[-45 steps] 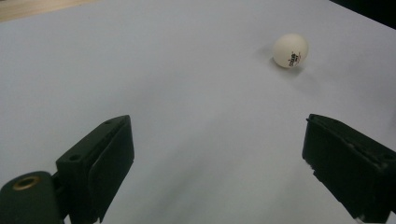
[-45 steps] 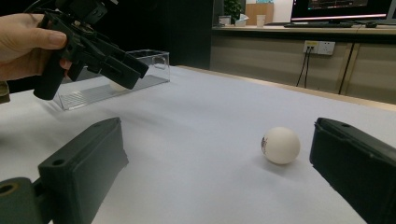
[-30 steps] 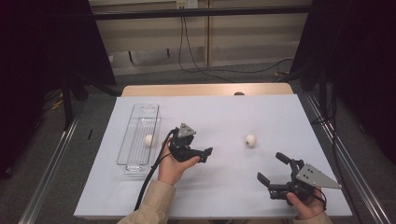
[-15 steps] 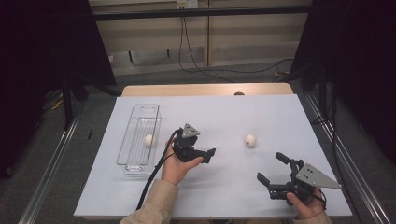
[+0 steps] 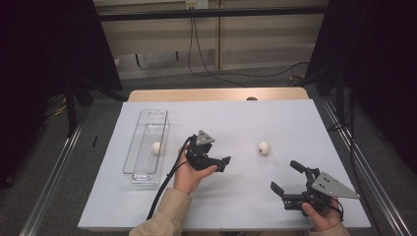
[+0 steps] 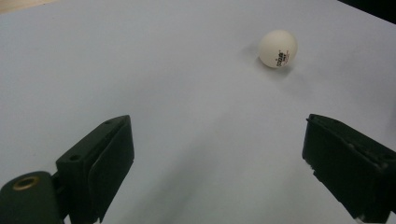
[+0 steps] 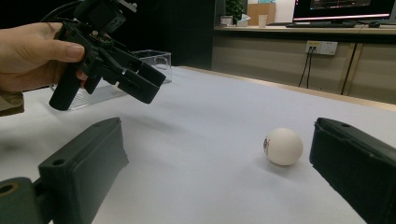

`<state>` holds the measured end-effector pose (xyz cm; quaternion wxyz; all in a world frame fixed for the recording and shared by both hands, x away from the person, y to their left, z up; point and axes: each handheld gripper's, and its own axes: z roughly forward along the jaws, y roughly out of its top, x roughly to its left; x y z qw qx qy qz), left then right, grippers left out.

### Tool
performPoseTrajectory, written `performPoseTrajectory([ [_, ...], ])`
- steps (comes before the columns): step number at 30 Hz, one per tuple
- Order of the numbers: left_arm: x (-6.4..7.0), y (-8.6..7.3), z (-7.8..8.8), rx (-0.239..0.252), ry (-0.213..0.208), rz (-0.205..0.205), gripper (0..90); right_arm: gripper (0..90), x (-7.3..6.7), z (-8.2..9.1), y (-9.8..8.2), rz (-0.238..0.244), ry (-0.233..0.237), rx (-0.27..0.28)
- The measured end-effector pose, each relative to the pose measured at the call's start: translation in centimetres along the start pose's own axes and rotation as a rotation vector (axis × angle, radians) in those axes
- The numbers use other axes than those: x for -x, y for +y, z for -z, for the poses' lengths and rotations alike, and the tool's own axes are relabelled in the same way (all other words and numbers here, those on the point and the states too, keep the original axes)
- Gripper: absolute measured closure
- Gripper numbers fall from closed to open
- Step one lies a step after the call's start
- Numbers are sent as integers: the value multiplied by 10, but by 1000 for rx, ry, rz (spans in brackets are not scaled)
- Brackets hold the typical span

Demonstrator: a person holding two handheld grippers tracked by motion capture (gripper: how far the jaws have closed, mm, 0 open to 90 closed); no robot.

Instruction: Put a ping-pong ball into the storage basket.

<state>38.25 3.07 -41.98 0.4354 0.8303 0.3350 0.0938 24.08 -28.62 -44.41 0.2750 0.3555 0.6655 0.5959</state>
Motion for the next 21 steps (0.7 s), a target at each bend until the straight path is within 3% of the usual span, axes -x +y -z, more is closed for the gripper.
performPoseTrajectory([
  [21,4,1,-11,-3,-14,5,87,28,0,-1,0,2,3,-2],
])
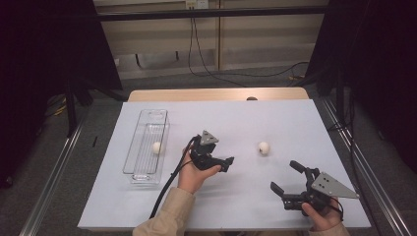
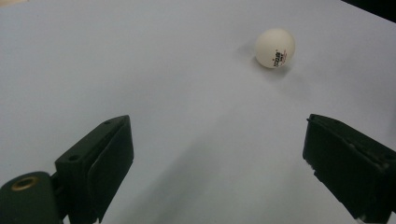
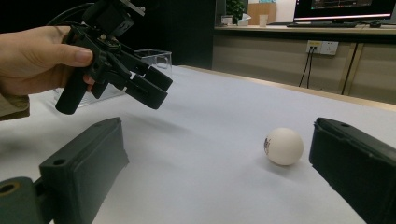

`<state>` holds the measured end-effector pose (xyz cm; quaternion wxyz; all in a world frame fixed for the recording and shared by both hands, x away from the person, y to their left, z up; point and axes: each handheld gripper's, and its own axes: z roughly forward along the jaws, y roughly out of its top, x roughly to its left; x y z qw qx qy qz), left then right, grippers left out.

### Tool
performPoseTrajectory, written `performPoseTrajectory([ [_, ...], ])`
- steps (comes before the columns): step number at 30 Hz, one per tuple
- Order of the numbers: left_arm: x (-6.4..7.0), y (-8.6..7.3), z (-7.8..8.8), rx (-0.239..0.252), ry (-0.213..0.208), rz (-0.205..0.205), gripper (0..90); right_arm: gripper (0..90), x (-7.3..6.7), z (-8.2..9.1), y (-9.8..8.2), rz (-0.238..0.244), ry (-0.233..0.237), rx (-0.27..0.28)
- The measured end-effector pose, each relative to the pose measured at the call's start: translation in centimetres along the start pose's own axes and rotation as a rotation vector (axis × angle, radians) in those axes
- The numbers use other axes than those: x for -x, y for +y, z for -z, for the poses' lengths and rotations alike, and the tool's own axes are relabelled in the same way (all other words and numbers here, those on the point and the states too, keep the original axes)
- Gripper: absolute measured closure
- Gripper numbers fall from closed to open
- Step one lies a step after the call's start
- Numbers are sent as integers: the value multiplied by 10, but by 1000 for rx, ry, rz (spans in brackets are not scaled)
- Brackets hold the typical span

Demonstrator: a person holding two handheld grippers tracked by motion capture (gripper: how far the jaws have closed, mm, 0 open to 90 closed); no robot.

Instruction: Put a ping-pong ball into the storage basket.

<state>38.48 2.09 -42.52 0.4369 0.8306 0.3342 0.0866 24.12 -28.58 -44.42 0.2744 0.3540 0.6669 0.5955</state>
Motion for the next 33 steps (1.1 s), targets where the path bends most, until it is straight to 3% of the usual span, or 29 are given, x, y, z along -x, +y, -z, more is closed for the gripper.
performPoseTrajectory([
  [33,5,3,-6,15,-1,-6,87,27,1,0,0,3,-7,-4],
])
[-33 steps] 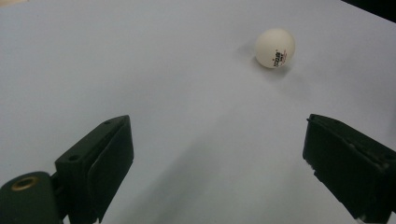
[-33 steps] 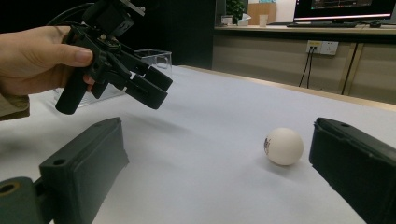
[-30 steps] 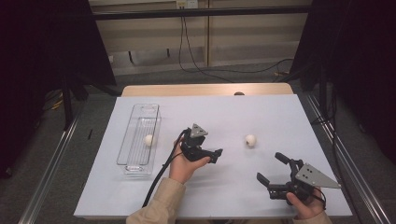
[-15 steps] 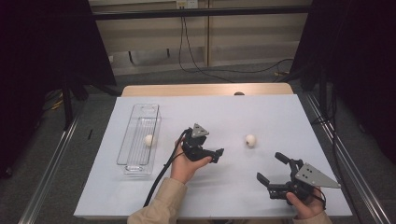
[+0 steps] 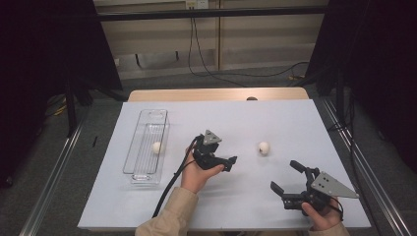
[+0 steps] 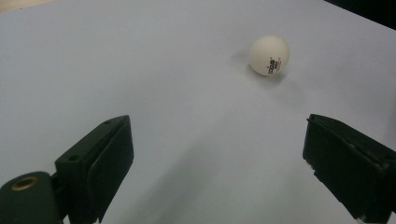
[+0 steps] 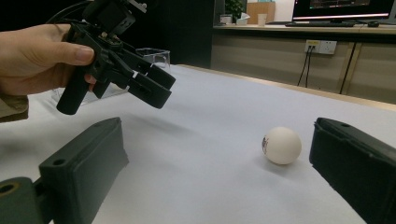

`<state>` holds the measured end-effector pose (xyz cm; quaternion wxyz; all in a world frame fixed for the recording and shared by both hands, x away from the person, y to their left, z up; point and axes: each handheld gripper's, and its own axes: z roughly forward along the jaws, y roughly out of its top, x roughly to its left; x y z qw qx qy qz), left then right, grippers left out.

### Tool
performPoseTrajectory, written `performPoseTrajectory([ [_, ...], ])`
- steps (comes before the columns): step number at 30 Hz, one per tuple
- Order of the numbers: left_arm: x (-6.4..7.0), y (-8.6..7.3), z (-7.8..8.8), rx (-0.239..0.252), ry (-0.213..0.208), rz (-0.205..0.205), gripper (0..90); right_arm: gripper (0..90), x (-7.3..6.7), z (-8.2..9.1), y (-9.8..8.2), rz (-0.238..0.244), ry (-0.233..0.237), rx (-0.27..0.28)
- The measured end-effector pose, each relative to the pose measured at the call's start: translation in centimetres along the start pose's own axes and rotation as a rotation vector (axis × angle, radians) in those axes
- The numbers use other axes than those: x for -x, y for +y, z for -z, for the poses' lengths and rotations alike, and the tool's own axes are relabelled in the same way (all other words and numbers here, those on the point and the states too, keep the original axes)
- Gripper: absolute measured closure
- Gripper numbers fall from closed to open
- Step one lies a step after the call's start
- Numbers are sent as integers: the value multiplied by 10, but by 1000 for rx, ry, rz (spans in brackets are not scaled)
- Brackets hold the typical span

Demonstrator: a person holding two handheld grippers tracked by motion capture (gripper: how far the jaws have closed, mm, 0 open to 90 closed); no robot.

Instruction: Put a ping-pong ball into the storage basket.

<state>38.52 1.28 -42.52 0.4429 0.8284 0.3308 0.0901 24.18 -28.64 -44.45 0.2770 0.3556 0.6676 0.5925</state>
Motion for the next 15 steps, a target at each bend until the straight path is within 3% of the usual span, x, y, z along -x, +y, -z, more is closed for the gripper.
performPoseTrajectory([
  [15,4,0,-3,2,-6,-7,87,17,1,-1,0,1,-7,0],
])
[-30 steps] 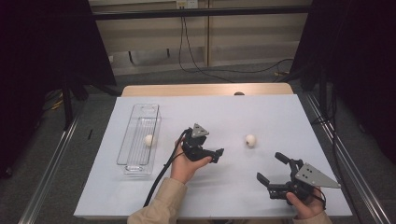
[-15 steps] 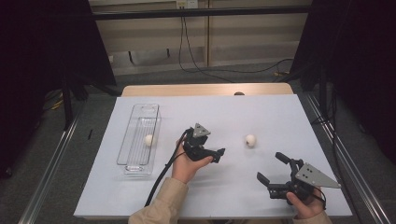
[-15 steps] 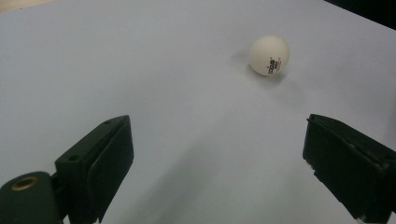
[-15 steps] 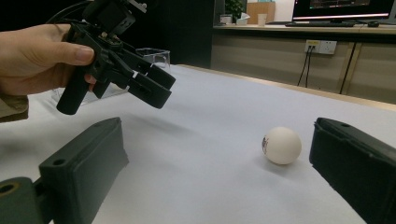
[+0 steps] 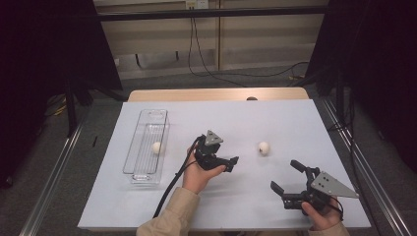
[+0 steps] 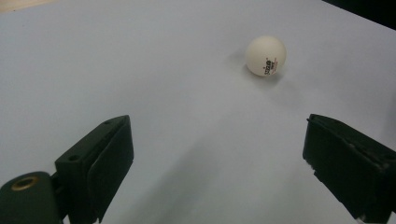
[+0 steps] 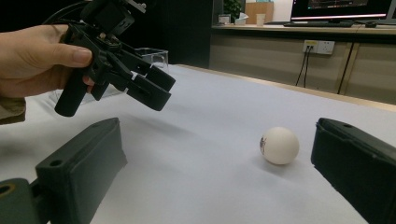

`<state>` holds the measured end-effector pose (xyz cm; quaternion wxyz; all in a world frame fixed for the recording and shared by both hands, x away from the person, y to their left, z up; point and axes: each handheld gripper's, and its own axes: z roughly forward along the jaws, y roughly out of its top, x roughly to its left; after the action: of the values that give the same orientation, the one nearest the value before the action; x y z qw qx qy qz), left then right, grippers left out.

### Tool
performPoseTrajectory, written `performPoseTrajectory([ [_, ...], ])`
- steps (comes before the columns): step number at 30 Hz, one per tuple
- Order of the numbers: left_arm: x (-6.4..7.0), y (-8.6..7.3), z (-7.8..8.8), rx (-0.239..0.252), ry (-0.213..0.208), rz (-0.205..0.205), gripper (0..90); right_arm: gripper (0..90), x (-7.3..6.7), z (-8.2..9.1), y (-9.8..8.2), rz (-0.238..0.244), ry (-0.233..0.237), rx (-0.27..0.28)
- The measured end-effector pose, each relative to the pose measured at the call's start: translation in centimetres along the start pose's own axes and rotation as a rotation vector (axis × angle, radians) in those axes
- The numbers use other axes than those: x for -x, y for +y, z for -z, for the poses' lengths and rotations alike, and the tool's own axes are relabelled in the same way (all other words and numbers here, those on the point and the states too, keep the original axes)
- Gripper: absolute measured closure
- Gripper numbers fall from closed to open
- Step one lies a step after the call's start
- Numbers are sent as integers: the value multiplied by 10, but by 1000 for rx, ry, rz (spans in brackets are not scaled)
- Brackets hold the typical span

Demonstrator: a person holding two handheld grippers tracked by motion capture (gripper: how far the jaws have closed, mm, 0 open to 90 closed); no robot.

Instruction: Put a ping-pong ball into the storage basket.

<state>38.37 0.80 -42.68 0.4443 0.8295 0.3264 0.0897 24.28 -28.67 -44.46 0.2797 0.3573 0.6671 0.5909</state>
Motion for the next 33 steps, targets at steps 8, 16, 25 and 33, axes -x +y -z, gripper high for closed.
performPoseTrajectory([
  [8,2,0,-4,-2,-2,-14,87,14,0,0,0,-1,-3,3],
  [16,4,0,-8,0,1,-11,88,13,0,0,0,2,-1,-1],
  [25,7,-1,-12,-3,-8,-23,87,13,-1,0,1,5,-2,2],
  [33,7,0,-14,0,-13,-20,88,14,0,0,0,6,-2,0],
])
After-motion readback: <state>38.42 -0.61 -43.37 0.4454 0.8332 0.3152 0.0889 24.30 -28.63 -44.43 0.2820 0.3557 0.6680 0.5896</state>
